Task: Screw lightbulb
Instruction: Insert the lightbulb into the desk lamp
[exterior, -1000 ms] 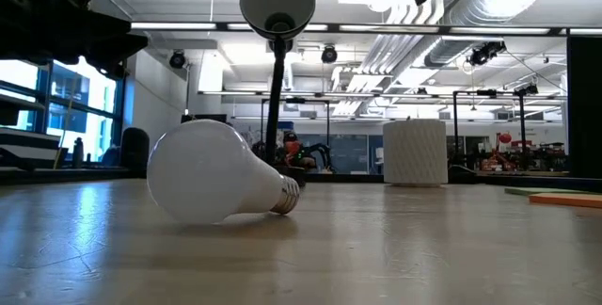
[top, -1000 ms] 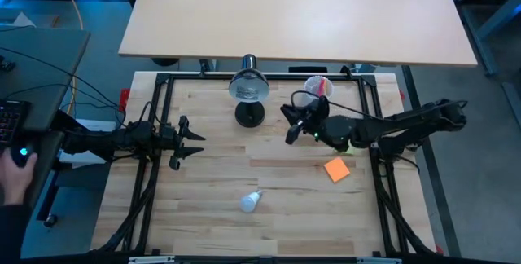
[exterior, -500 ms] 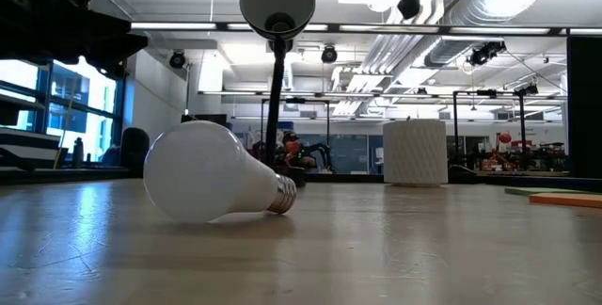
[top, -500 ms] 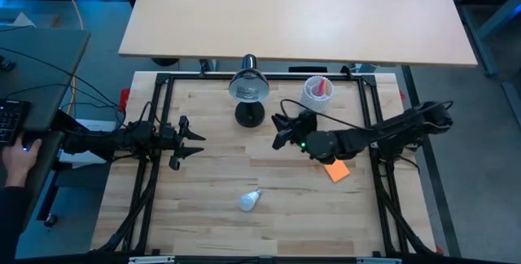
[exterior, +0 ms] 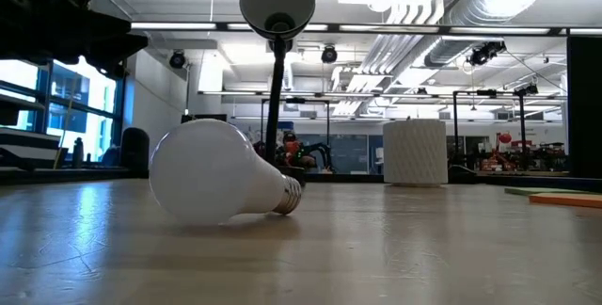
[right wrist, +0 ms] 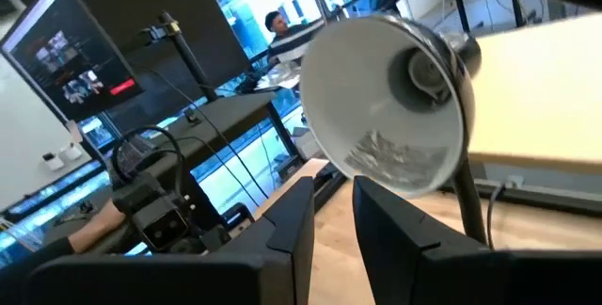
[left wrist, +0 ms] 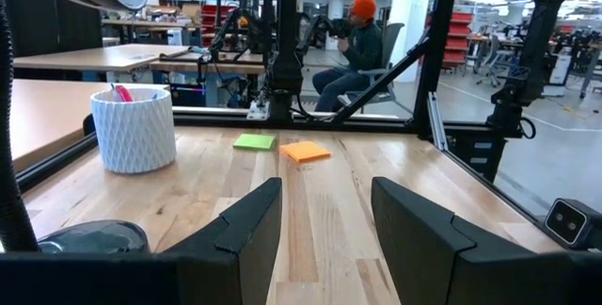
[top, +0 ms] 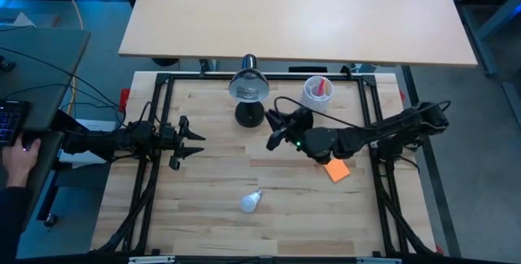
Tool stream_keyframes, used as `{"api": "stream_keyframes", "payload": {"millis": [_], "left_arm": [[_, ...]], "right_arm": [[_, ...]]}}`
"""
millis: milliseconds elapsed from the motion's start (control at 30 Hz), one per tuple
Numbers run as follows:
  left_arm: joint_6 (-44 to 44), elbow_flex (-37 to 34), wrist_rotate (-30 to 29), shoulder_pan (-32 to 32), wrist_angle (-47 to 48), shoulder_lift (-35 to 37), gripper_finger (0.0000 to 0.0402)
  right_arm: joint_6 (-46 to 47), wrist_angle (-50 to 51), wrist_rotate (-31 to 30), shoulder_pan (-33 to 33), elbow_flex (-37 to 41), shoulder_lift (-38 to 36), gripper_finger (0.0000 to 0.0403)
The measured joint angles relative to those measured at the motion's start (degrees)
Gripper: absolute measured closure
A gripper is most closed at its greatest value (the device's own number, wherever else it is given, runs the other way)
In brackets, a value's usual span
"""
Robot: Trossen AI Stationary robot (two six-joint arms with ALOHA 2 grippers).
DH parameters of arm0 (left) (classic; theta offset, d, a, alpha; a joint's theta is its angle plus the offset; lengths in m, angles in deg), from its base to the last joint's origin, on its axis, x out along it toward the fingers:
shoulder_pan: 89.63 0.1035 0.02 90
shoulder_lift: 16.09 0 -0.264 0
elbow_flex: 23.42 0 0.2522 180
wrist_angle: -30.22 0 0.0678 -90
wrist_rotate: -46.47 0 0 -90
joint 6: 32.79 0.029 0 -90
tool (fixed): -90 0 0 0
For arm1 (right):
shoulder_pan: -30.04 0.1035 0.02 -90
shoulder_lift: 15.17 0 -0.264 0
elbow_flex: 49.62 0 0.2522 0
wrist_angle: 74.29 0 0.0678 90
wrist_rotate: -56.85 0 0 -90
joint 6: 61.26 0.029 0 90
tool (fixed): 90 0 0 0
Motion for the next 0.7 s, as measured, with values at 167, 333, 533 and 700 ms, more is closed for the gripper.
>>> {"api": "stream_keyframes", "payload": {"millis": [167, 333, 533, 700], "left_arm": [[0.0, 0.0, 0.0, 0.0, 0.0, 0.0, 0.0241], [0.0, 0.0, 0.0, 0.0, 0.0, 0.0, 0.0241], [0.0, 0.0, 0.0, 0.0, 0.0, 0.0, 0.0241], [0.0, 0.0, 0.0, 0.0, 0.0, 0.0, 0.0241]], "right_arm": [[-0.9, 0.0, 0.0, 0.0, -0.5, 0.0, 0.0328], [-0.9, 0.9, 0.0, -0.1, -0.5, 0.0, 0.0328], [-1.0, 0.9, 0.0, -0.4, -0.5, 0.0, 0.0328], [-1.0, 2.6, 0.0, -0.4, -0.5, 0.0, 0.0328]]}}
